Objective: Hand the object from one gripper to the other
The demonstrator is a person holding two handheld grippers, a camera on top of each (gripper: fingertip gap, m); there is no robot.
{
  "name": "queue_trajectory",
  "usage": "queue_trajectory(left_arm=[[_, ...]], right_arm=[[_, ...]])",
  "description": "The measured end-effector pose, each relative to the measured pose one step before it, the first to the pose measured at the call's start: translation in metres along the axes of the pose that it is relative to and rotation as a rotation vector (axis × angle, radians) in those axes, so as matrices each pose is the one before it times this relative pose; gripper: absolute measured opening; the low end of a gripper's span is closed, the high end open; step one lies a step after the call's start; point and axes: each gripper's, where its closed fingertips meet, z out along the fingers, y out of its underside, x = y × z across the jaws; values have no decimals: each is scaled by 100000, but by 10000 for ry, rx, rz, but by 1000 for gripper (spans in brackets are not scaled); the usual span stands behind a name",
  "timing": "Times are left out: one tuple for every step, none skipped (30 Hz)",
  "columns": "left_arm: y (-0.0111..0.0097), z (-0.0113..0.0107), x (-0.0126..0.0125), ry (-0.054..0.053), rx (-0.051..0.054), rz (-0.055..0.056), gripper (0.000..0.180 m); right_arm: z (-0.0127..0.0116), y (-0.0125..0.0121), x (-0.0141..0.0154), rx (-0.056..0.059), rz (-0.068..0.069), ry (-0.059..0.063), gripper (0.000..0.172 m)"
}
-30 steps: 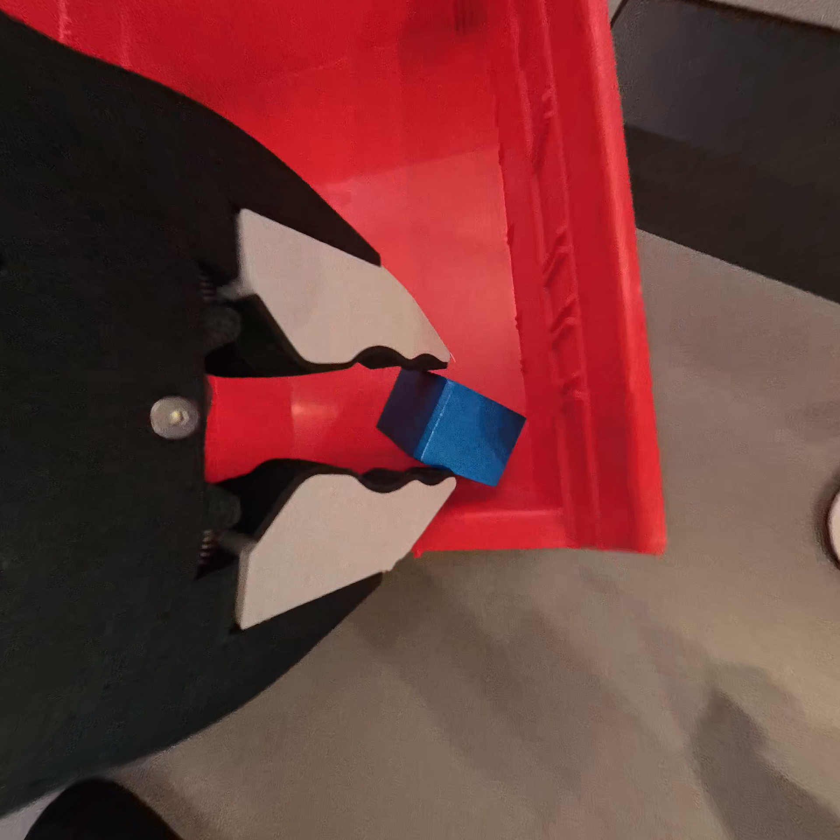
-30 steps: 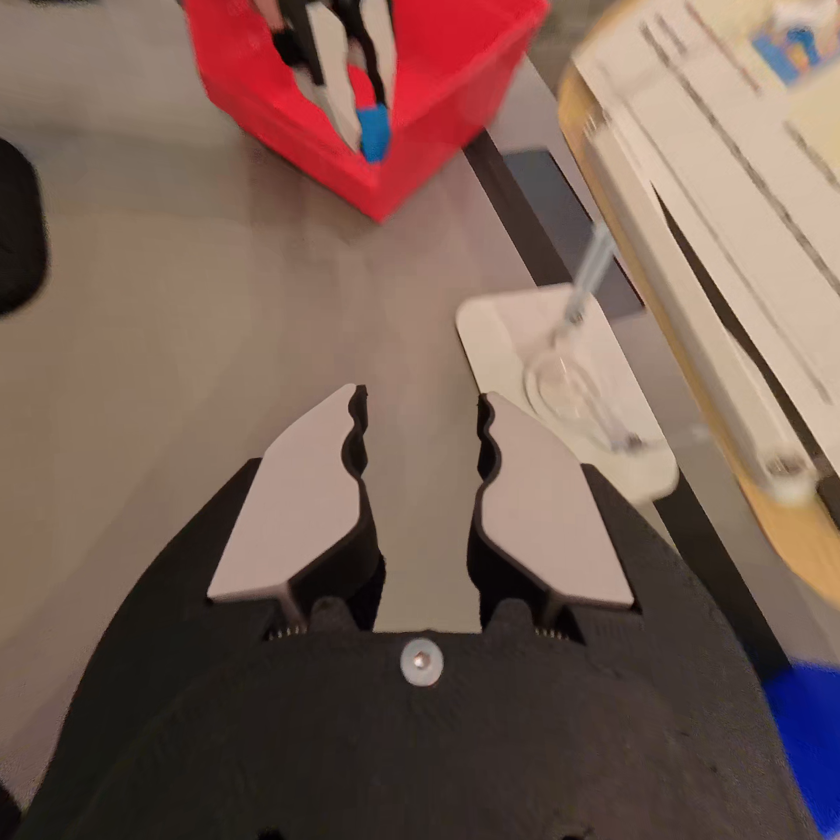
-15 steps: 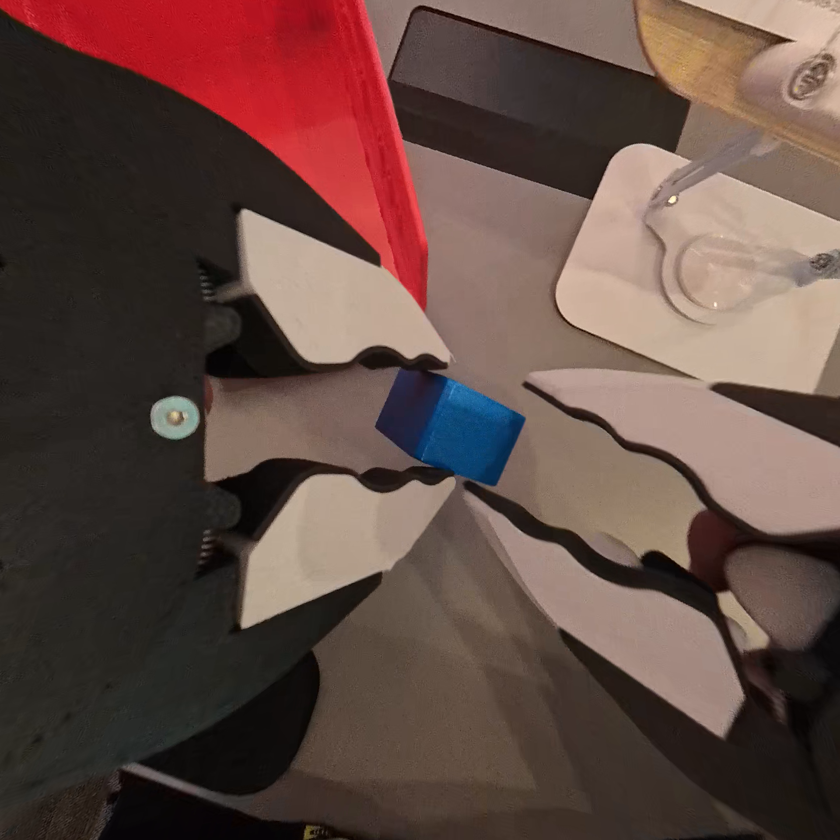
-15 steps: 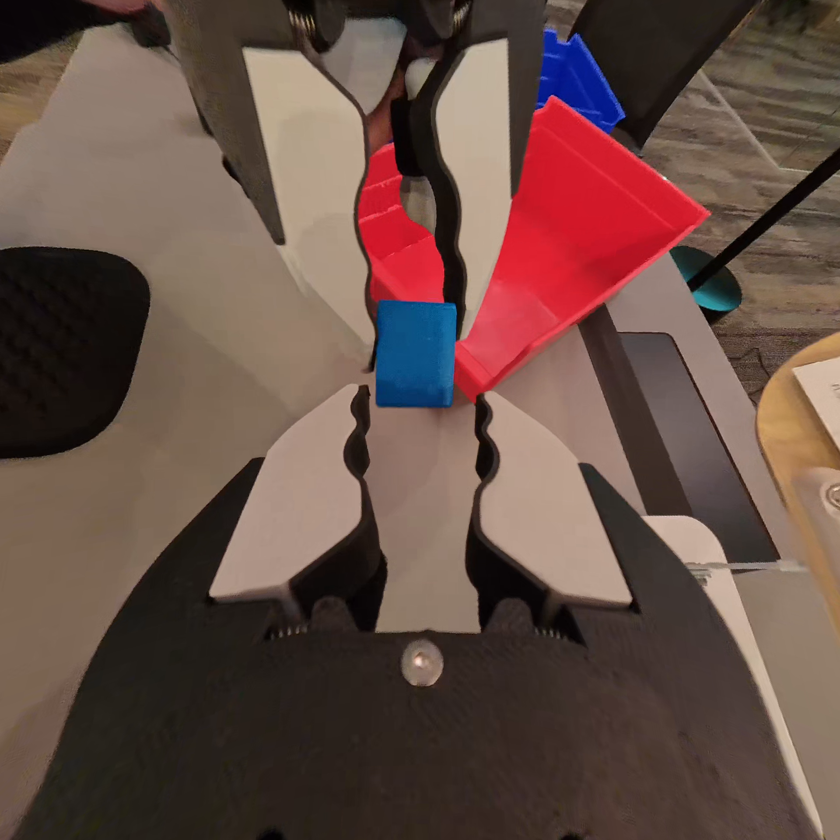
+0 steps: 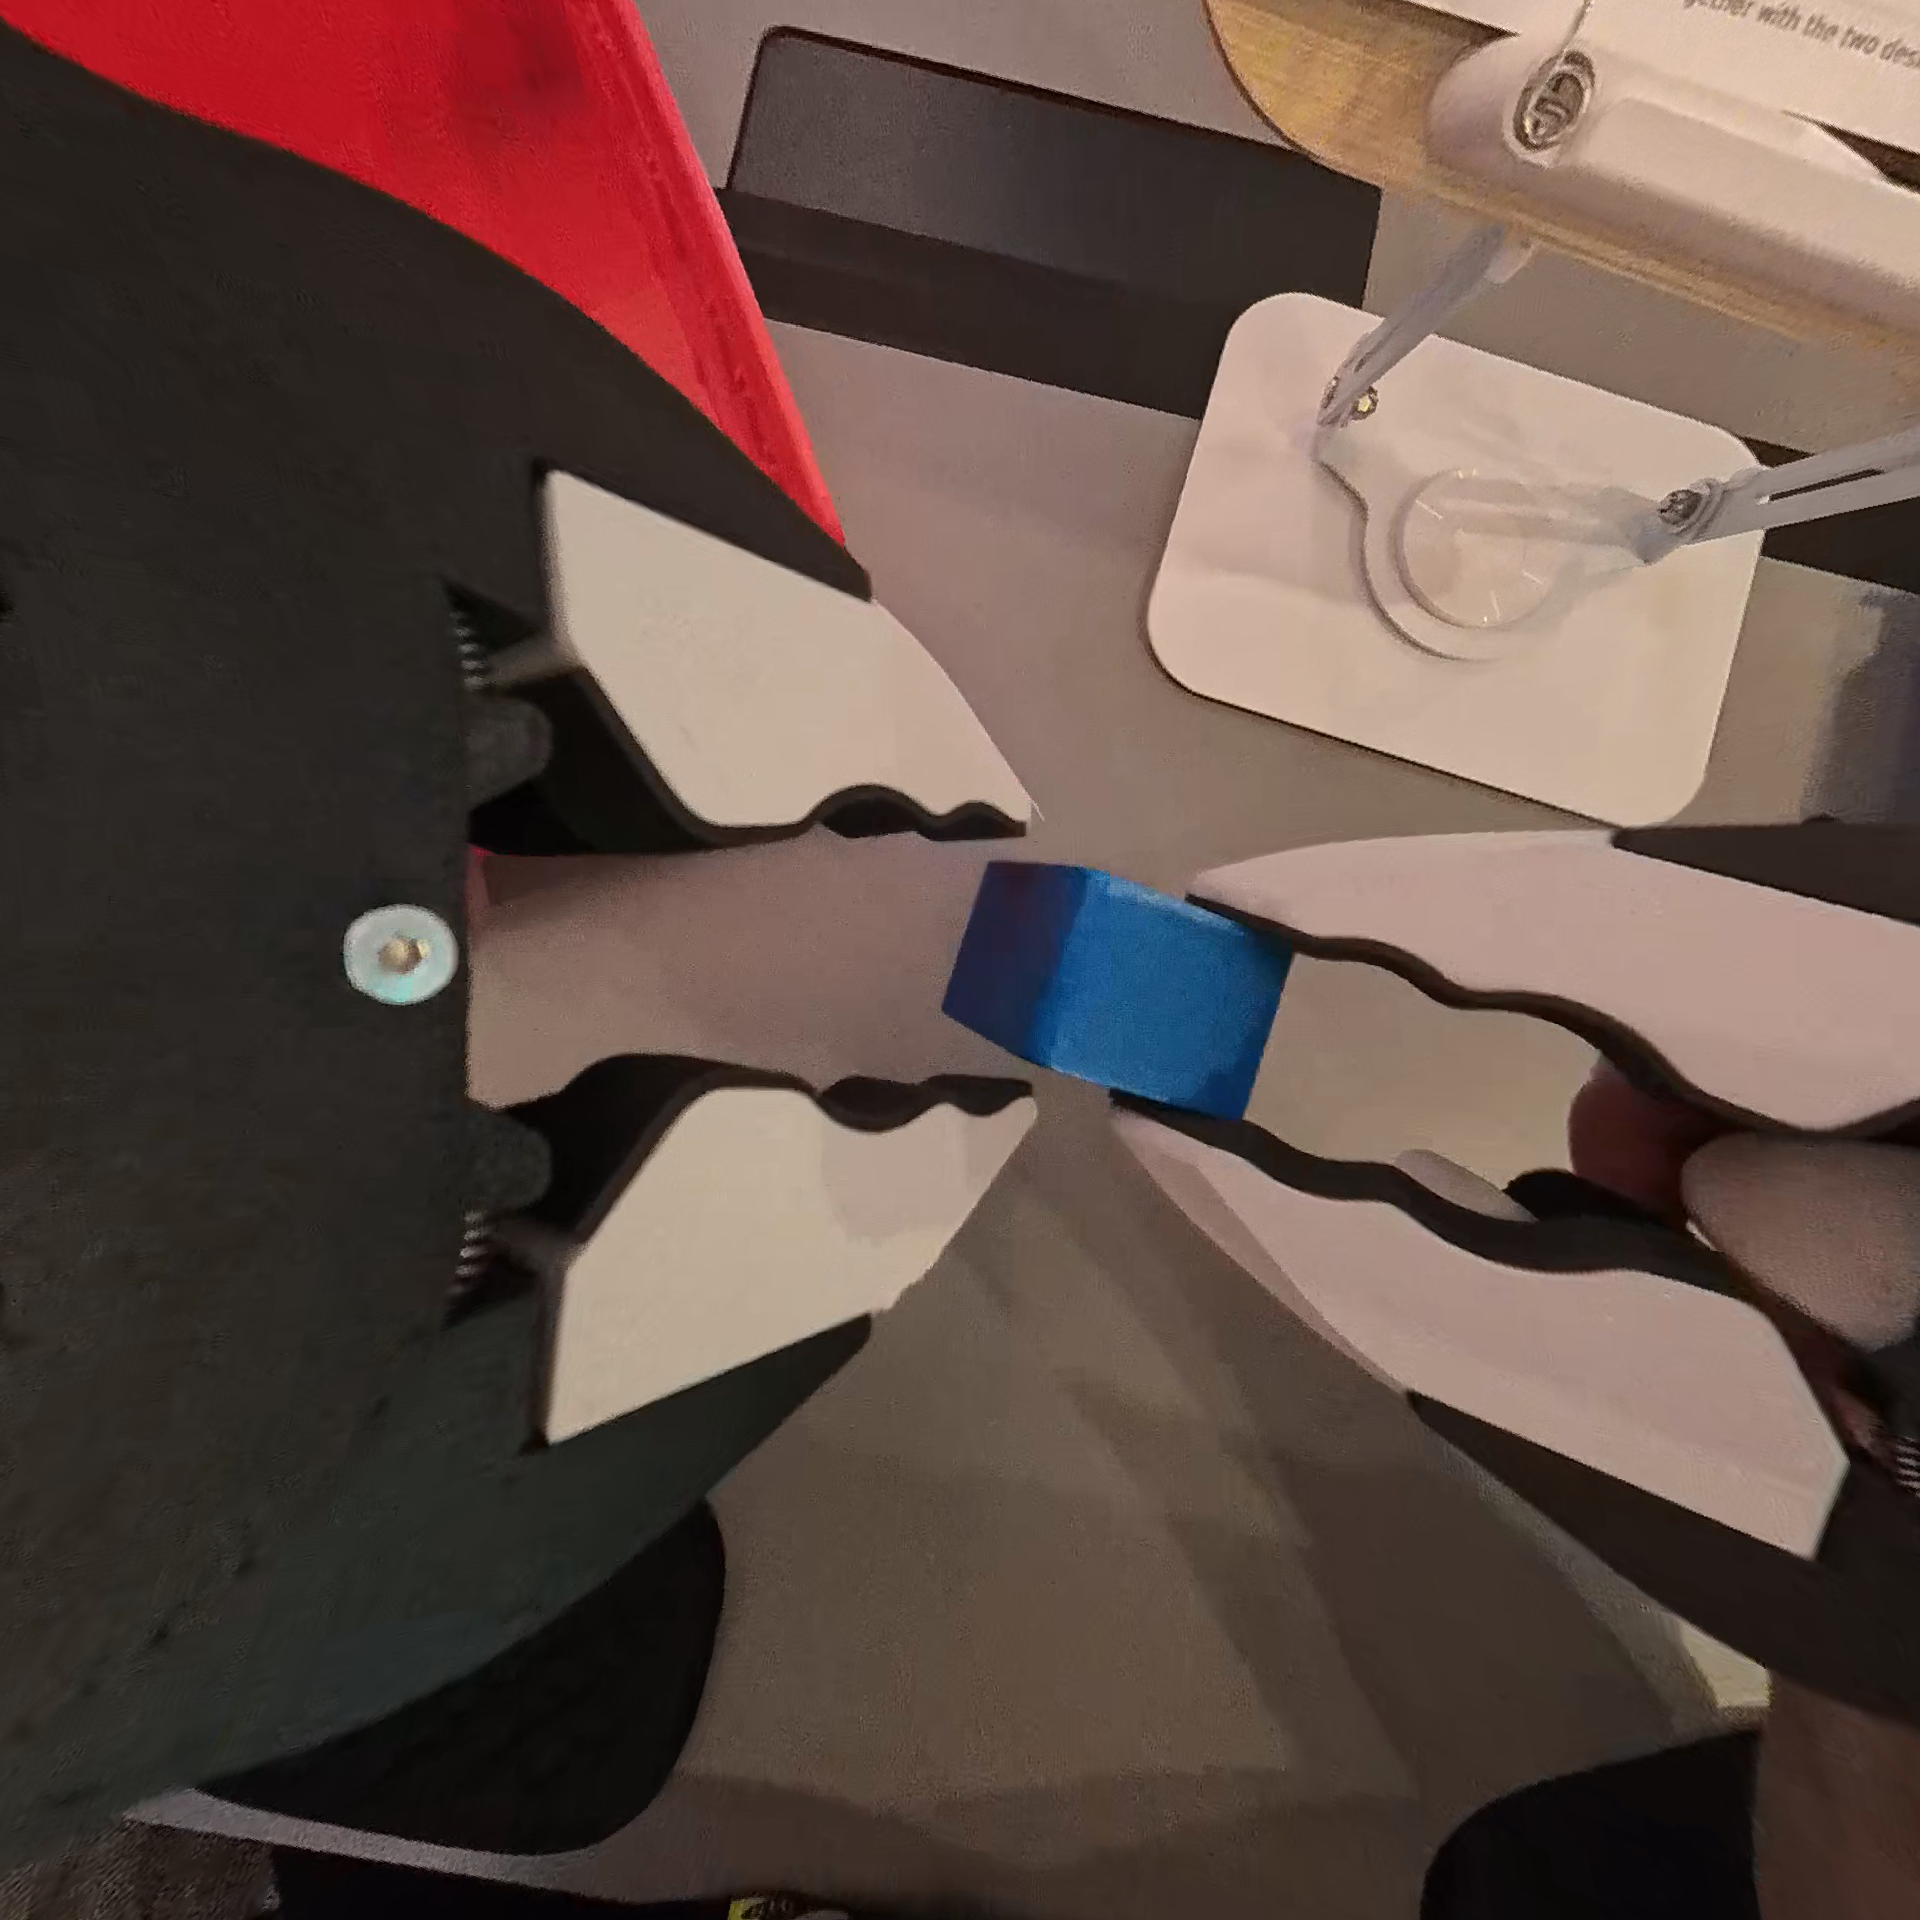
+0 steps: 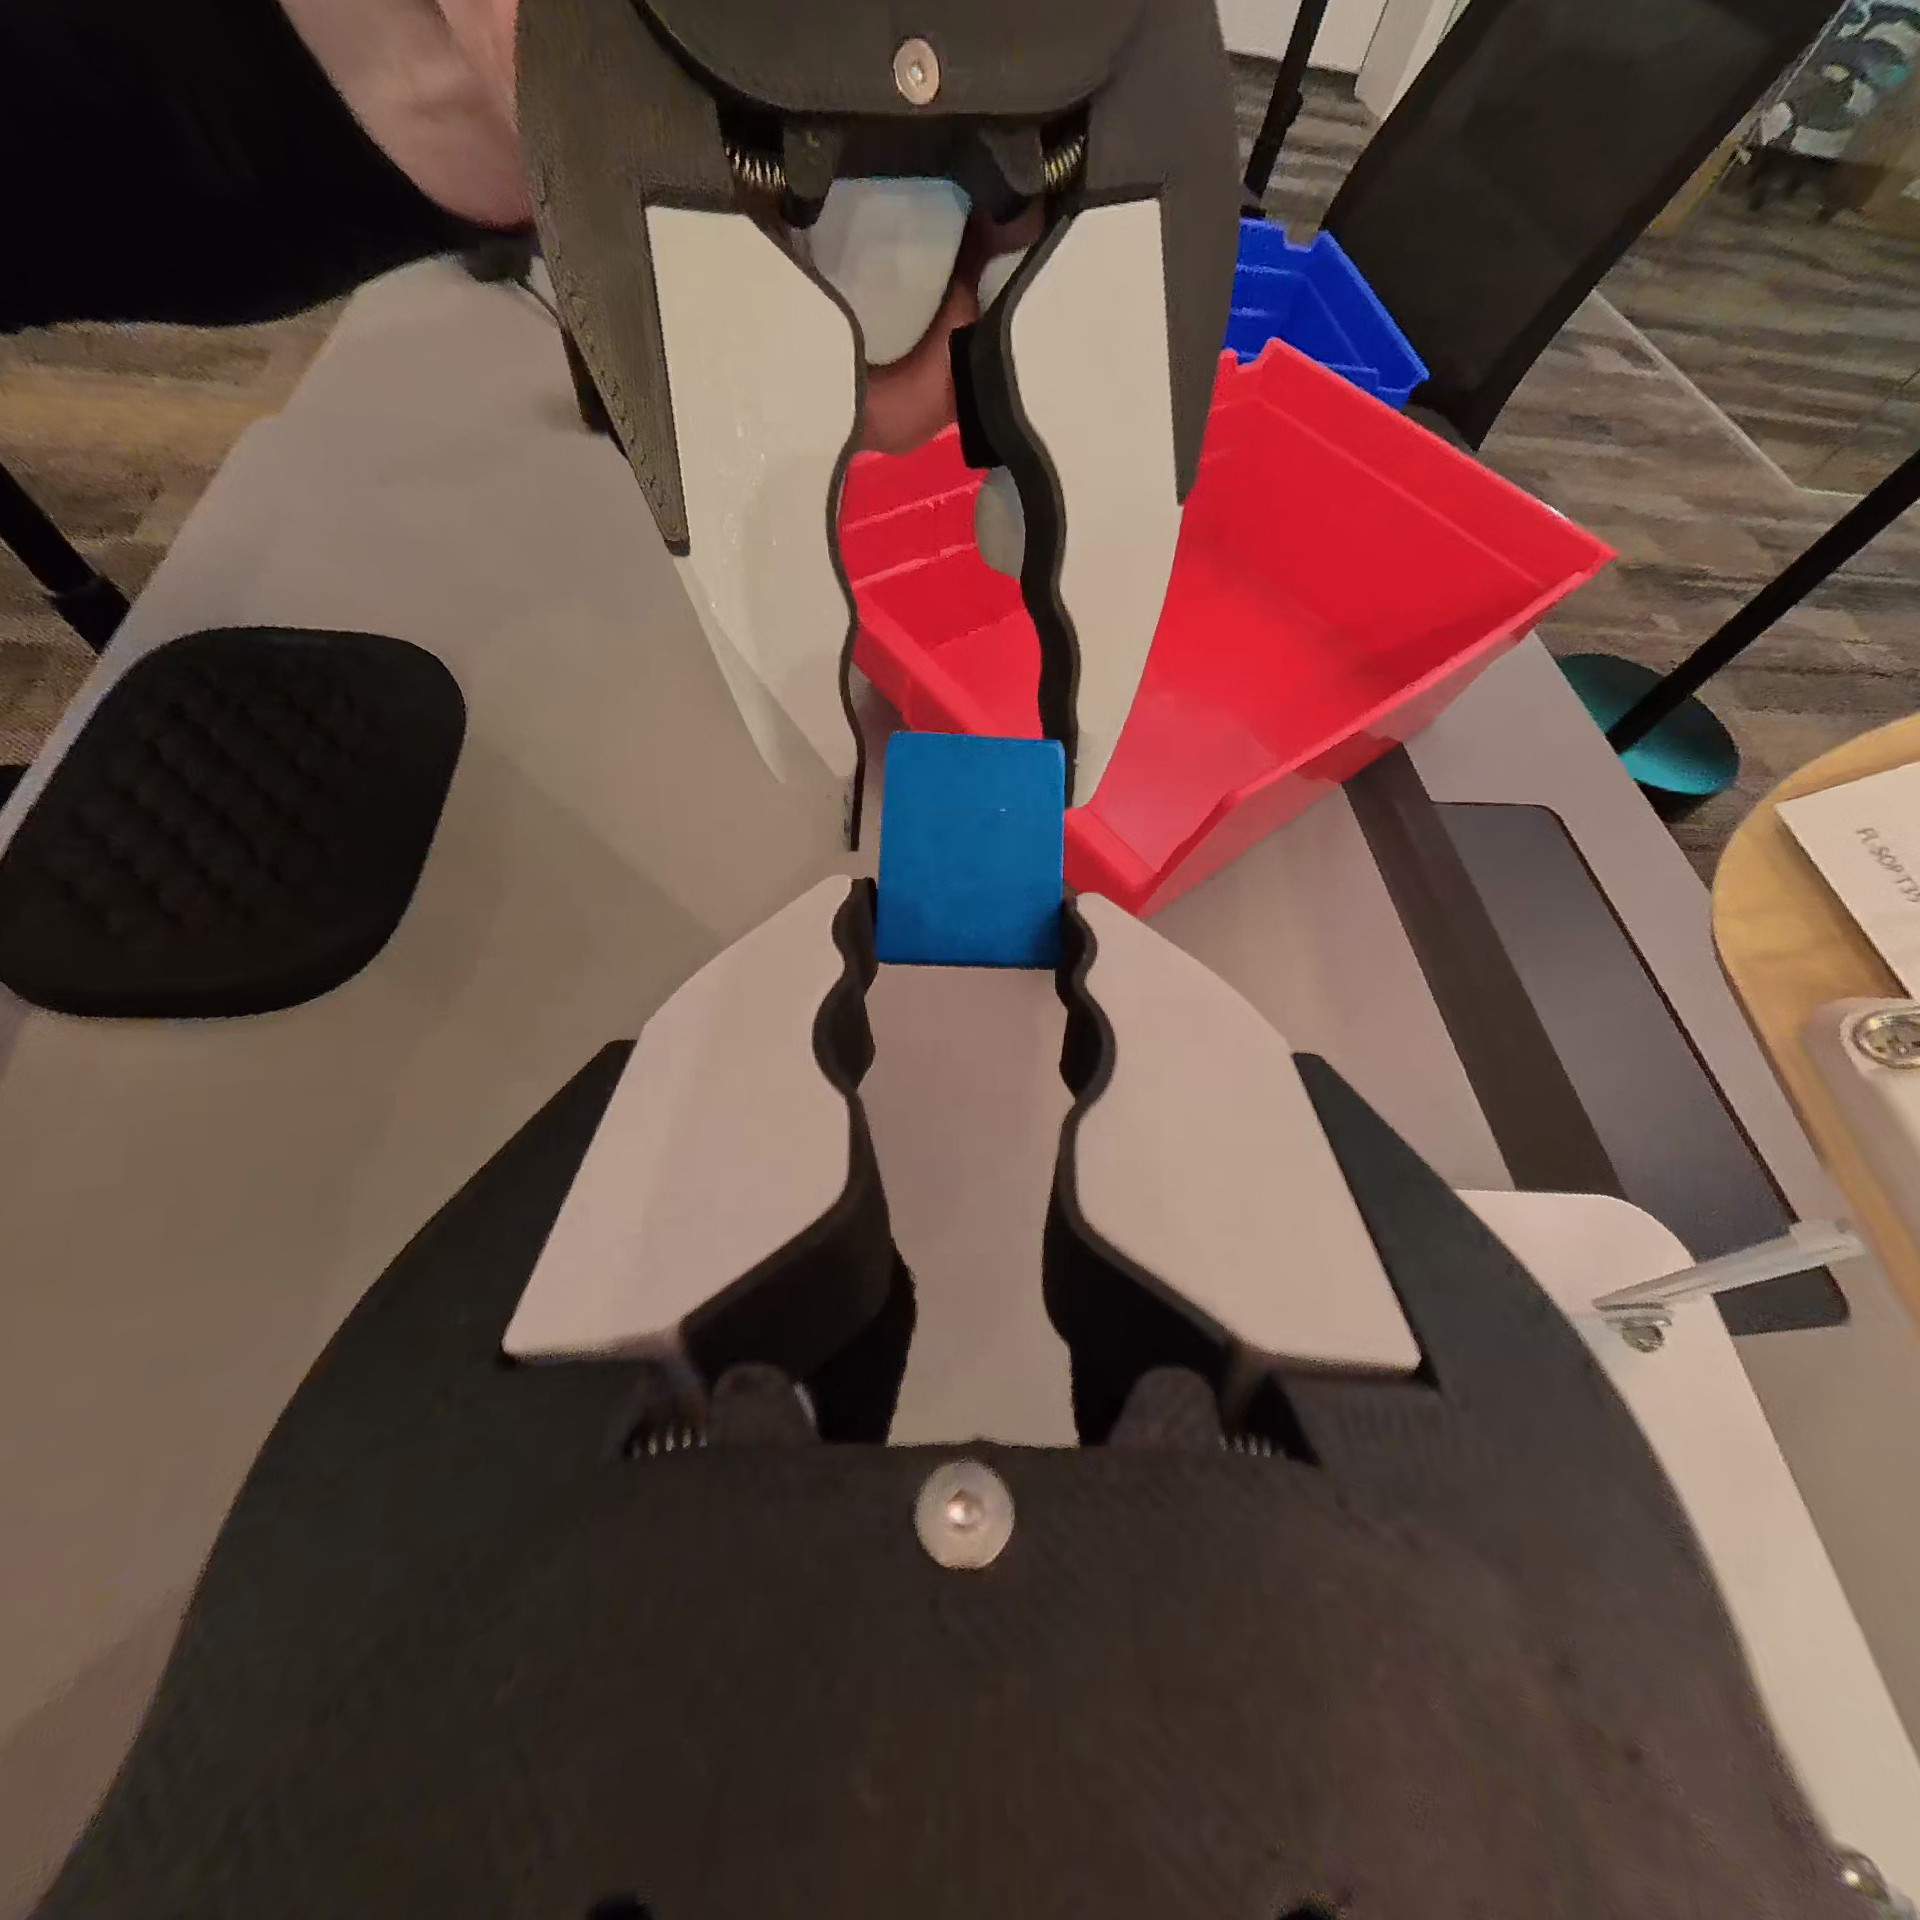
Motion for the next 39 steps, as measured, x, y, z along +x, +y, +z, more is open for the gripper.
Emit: queue_trajectory(left_arm=[[-334, 53, 284, 233, 250, -1, 42], [-250, 103, 180, 140, 164, 29, 41], [-106, 152, 125, 99, 23, 49, 40], [-72, 130, 89, 71, 9, 58, 35], [-66, 105, 98, 41, 30, 57, 35], [-64, 80, 120, 62, 25, 36, 34], [-130, 10, 10, -12, 51, 17, 34], [-70, 10, -22, -51, -18, 31, 34], [4, 62, 61, -42, -97, 68, 34], [-14, 64, 25, -94, -119, 74, 33], [-22, 52, 38, -78, -161, 44, 33], [23, 58, 88, -24, -197, 59, 33], [26, 106, 102, -26, -204, 112, 33], [-62, 142, 100, -44, -138, 140, 33], [-195, 128, 196, 18, -61, 112, 33], [4, 165, 120, -27, -194, 125, 33], [199, 123, -230, -269, -314, 187, 33], [105, 141, -29, -109, -224, 80, 33], [26, 159, 116, 28, -95, -8, 33], [-20, 122, 34, -15, -26, 58, 33], [-39, 101, 80, -8, -23, 72, 33], [-124, 78, 41, -23, 7, 1, 34], [-215, 19, 83, -19, 47, -8, 34], [-348, -83, 64, -17, 126, -58, 34], [-462, -231, -41, -58, 221, -88, 41], [-392, -319, -237, -157, 210, -102, 47], [-220, -373, -275, -156, 168, -70, 47], [-150, -366, -221, -112, 183, -70, 46], [-51, -309, -142, -47, 165, -99, 43], [87, -229, -115, -22, 129, -119, 39], [230, -135, -170, -55, 79, -136, 38], [444, -8, -155, -42, -30, -129, 37], [600, 124, -122, -43, -119, -81, 36], [636, 203, -106, -60, -128, -52, 36], [477, 216, -43, -13, -15, -98, 35], [327, 191, 71, 84, 58, -170, 35], [271, 163, 51, 86, 78, -178, 33], [262, 162, -11, 30, 73, -164, 33], [277, 179, -2, 39, 39, -157, 33]], right_arm=[[-111, 9, -262, 94, 55, -176, 31], [-89, -46, -183, 130, 13, -85, 31], [-121, -59, 39, 150, 30, 53, 31], [-133, -1, 32, 117, 96, 5, 31], [-135, -22, -60, 137, 113, -86, 31], [-122, -18, -39, 140, 92, -49, 31], [-73, 90, -6, 40, 66, -3, 31], [-43, 121, -18, -27, 29, -8, 31], [-59, 57, -17, -24, 5, 0, 31], [-67, 39, 10, -78, -4, 23, 31], [-46, 9, -21, -127, -59, 19, 32], [-67, -161, -21, -76, -113, 54, 33], [-64, -276, -16, -36, -141, 78, 35], [-1, -173, -106, -119, -144, 15, 34], [94, 36, -137, -241, -101, -42, 34], [122, 189, -98, -292, -48, -25, 33], [129, 265, 7, -272, -14, 34, 30], [43, 223, -29, -204, -7, -5, 30], [-28, 179, -66, -166, 7, -13, 30], [-42, 146, -46, -117, -12, 40, 30], [-83, 118, -45, -84, -47, 78, 30], [-163, 88, -47, -44, -18, 84, 30], [-315, 60, -36, -32, 49, 53, 30], [-537, 86, 63, -55, 77, 106, 30], [-811, 106, 196, -47, 25, 205, 30], [-1092, 147, 312, -24, 20, 243, 30], [-1392, 273, 573, -40, 90, 320, 30], [-1712, 396, 988, -36, 145, 465, 29], [-1974, 542, 1398, -28, 218, 563, 30], [-2119, 761, 1790, -55, 314, 588, 29], [-2157, 1015, 2217, -112, 385, 641, 29], [-2047, 1250, 2710, -183, 416, 730, 30], [-1821, 1474, 3143, -255, 432, 789, 30], [-1428, 1659, 3373, -314, 484, 737, 29], [-959, 1730, 3420, -325, 531, 614, 29], [-518, 1589, 3305, -256, 505, 502, 29], [-114, 1360, 2890, -203, 460, 308, 29], [303, 1298, 2471, -298, 405, 148, 29], [653, 1302, 2356, -442, 268, 224, 29]])
